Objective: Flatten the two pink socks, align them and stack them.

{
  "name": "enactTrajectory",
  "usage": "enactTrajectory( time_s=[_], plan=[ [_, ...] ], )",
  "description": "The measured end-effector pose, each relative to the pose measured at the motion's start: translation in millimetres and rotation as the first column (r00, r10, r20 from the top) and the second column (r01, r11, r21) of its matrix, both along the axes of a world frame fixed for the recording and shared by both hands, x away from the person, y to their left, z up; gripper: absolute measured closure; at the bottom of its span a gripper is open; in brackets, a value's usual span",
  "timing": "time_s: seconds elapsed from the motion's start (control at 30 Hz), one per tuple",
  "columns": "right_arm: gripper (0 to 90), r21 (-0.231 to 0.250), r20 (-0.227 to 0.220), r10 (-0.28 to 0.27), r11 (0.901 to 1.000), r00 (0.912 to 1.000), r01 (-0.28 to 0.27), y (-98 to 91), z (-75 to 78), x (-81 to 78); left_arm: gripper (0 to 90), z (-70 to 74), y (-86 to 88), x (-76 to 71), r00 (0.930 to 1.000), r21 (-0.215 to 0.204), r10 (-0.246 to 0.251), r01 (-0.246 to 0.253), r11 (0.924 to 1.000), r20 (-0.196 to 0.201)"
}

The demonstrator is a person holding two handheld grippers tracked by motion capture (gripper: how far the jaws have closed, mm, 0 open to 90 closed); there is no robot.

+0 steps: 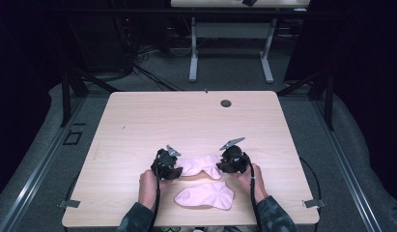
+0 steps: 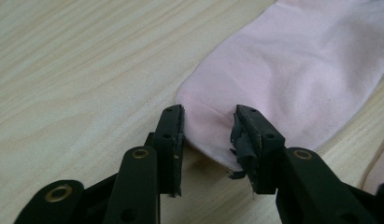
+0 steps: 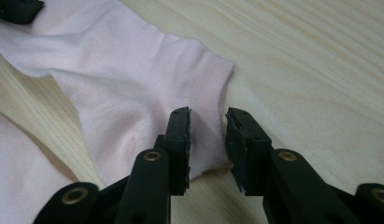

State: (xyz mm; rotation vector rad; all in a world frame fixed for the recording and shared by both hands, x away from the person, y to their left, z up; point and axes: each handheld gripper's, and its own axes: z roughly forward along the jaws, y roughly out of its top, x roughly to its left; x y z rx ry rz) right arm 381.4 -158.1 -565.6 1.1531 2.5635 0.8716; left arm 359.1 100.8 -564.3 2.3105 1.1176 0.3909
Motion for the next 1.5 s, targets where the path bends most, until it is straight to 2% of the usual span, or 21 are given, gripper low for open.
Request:
enactTrajectory(
  time_s=[0.17, 0.33, 0.37, 0.47, 0.57, 0.7, 0.8, 0.9, 0.97, 1.0, 1.07, 1.1, 1.13, 1.17, 1.23, 1.27, 1.3, 1.37, 1.5],
  plan=[
    [75.2, -0.009, 0.008, 0.007, 0.9999, 0.9999, -0.007, -0.9, -0.2, -1.9, 68.3, -0.4, 1.2, 0.2, 1.0, -0.011, -0.004, 0.004, 0.9999, -0.004],
    [81.6, 0.01, 0.002, 0.005, 0.9999, 1.0, -0.005, -4.4, -0.9, -1.9, 73.7, -1.4, 3.8, 0.4, 1.0, -0.028, -0.009, 0.008, 0.9996, -0.004],
    [82.9, 0.013, -0.012, 0.004, 0.9999, 0.9999, -0.004, -6.2, -0.5, -1.3, 76.6, -2.1, 4.7, 0.4, 1.0, -0.042, -0.007, 0.006, 0.9991, -0.006],
    [83.4, 0.019, -0.006, -0.004, 0.9998, 1.0, 0.004, -7.0, -1.2, -1.2, 79.4, -2.3, 6.3, 0.7, 0.9999, -0.045, -0.013, 0.012, 0.9989, -0.004],
    [84.0, 0.03, -0.019, -0.008, 0.9995, 0.9998, 0.008, -8.4, -1.0, -0.8, 83.4, -3.5, 8.9, 0.9, 0.9999, -0.064, -0.014, 0.014, 0.9979, 0.001],
    [84.1, 0.033, -0.023, -0.013, 0.9994, 0.9997, 0.013, -9.6, -1.1, -0.4, 84.5, -3.7, 9.0, 0.4, 0.9999, -0.067, -0.015, 0.015, 0.9977, 0.004],
    [84.3, 0.049, -0.028, -0.02, 0.9986, 0.9994, 0.022, -10.4, -1.1, -0.7, 85.3, -3.7, 12.5, 1.1, 0.9999, -0.098, -0.015, 0.014, 0.9951, -0.006],
    [84.3, 0.054, -0.029, -0.013, 0.9984, 0.9995, 0.015, -10.9, 0.8, -1.4, 85.5, -2.4, 13.3, -0.4, 0.9999, -0.108, -0.01, 0.01, 0.9941, -0.002],
    [84.3, 0.065, -0.03, -0.007, 0.9978, 0.9995, 0.009, -12.7, 5.3, -3.4, 85.5, 2.5, 14.5, -3.3, 0.9998, -0.11, -0.017, 0.018, 0.9938, 0.01],
    [84.3, 0.075, -0.013, -0.006, 0.9972, 0.9999, 0.007, -14.4, 12.1, -6.7, 85.5, 9.9, 15.5, -6.9, 0.9994, -0.123, -0.023, 0.026, 0.9921, 0.027],
    [84.3, 0.073, -0.011, -0.003, 0.9974, 0.9999, 0.003, -15.7, 16.6, -8.6, 85.5, 14.0, 15.6, -8.8, 0.999, -0.118, -0.026, 0.03, 0.9925, 0.037],
    [84.2, 0.088, 0.007, -0.003, 0.9962, 1.0, 0.002, -17.9, 25.6, -12.9, 85.4, 18.2, 15.9, -10.7, 0.9986, -0.127, -0.032, 0.037, 0.9912, 0.042],
    [84.2, 0.082, 0.016, 0.004, 0.9966, 0.9999, -0.006, -19.5, 30.4, -15.2, 85.4, 22.3, 15.7, -12.8, 0.9981, -0.129, -0.034, 0.04, 0.9909, 0.051],
    [84.2, 0.082, 0.016, 0.004, 0.9966, 0.9999, -0.006, -19.5, 30.4, -15.2, 85.4, 26.4, 15.7, -15.1, 0.9977, -0.132, -0.039, 0.046, 0.9902, 0.056],
    [84.2, 0.095, 0.03, 0.003, 0.9955, 0.9996, -0.005, -21.5, 38.9, -20.7, 85.4, 34.1, 15.7, -20.3, 0.9968, -0.146, -0.047, 0.056, 0.9877, 0.064],
    [84.2, 0.098, 0.039, 0.006, 0.9952, 0.9992, -0.01, -23.8, 48.1, -28.6, 85.3, 41.0, 16.5, -27.0, 0.9957, -0.163, -0.061, 0.071, 0.984, 0.07],
    [84.2, 0.098, 0.039, 0.006, 0.9952, 0.9992, -0.01, -23.8, 48.1, -28.6, 85.3, 41.0, 16.5, -27.0, 0.9957, -0.163, -0.061, 0.071, 0.984, 0.07],
    [84.2, 0.106, 0.046, 0.019, 0.9941, 0.9988, -0.024, -27.8, 58.0, -39.5, 85.3, 47.2, 17.1, -36.5, 0.9945, -0.187, -0.064, 0.078, 0.9793, 0.083],
    [84.1, 0.113, 0.047, 0.035, 0.9928, 0.9983, -0.04, -30.6, 65.6, -50.7, 85.3, 51.6, 18.1, -44.9, 0.9935, -0.193, -0.076, 0.091, 0.977, 0.085]
  ],
)
